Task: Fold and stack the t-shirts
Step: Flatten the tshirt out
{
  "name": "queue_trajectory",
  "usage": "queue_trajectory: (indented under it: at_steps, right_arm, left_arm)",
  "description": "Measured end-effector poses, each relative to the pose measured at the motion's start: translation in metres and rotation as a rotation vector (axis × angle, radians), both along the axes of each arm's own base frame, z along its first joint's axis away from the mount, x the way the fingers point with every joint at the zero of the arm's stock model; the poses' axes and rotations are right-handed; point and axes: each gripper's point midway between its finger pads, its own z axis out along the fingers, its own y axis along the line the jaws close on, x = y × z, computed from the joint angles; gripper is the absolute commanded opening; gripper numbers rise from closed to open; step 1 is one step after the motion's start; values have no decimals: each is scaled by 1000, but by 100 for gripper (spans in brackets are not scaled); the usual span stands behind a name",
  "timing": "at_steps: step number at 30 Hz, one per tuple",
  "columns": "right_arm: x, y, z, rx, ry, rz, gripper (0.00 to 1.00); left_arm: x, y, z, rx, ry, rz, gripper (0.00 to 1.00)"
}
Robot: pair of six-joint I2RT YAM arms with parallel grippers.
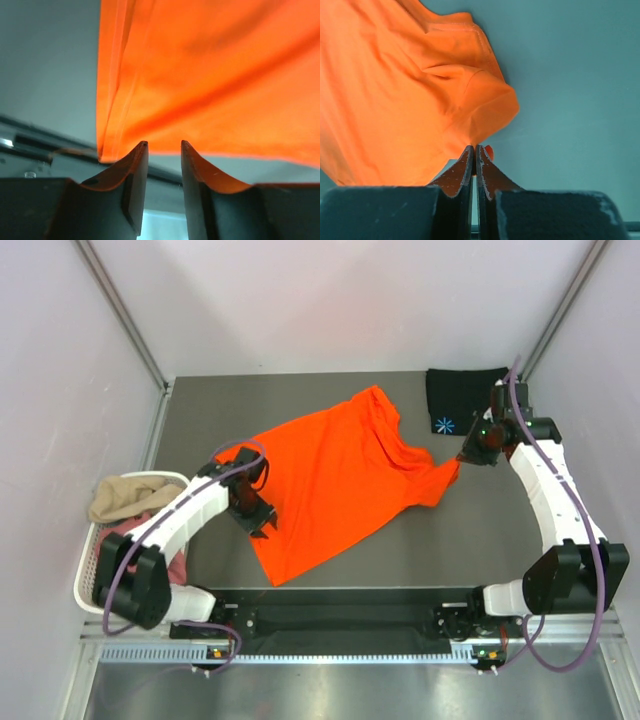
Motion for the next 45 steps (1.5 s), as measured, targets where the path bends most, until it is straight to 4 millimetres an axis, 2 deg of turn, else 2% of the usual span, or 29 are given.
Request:
queue_trajectory:
  at_steps: [6, 7, 9, 10, 15, 17, 19, 23, 27, 30, 31, 33, 34, 37, 38, 39, 42, 45]
  right_arm:
    - [-2, 3, -7, 11, 11, 10, 0]
    - [-2, 4, -7, 15, 10, 13, 0]
    - [-2, 6, -8, 19, 12, 19, 0]
    - [-2, 6, -7, 20, 10, 21, 0]
    - [-1, 7, -7, 21, 7, 28, 0]
    - [-1, 7, -7, 20, 7, 29, 0]
    - [-1, 7, -7, 20, 6, 30, 0]
    - [-1, 7, -7, 20, 4, 30, 0]
    - [0, 7, -6, 18, -1, 29, 0]
    - [0, 7, -6, 17, -1, 28, 0]
    - [1, 6, -6, 16, -1, 28, 0]
    - [1, 6, -6, 16, -2, 27, 0]
    - [1, 6, -6, 16, -2, 27, 0]
    - [1, 6, -6, 16, -3, 27, 0]
    - [1, 6, -6, 16, -3, 27, 0]
    - [1, 6, -6, 16, -3, 28, 0]
    - [1, 7, -6, 17, -3, 29, 0]
    - [0, 8, -8, 25, 1, 34, 0]
  left_arm:
    - [90, 31, 13, 258, -130, -85, 53]
    - [109, 42, 14, 296, -144, -91, 55]
    - [135, 64, 13, 342, -150, -87, 61]
    - [147, 78, 11, 359, -147, -81, 73]
    - [179, 144, -3, 414, -119, -49, 69]
    - [189, 163, -7, 431, -113, -48, 66]
    - [201, 173, -11, 442, -111, -62, 65]
    - [222, 175, -24, 444, -121, -106, 62]
    - [227, 170, -41, 420, -104, -132, 60]
    - [229, 167, -49, 401, -96, -138, 55]
    - [229, 166, -52, 395, -93, -140, 48]
    - [233, 165, -52, 389, -105, -138, 40]
    - [237, 164, -52, 385, -117, -138, 30]
    - [246, 161, -54, 370, -133, -148, 18]
    - [250, 161, -53, 369, -141, -154, 5]
    - [256, 160, -53, 366, -149, -156, 0]
    - [276, 160, -52, 363, -183, -173, 0]
    - [305, 158, -50, 362, -240, -193, 0]
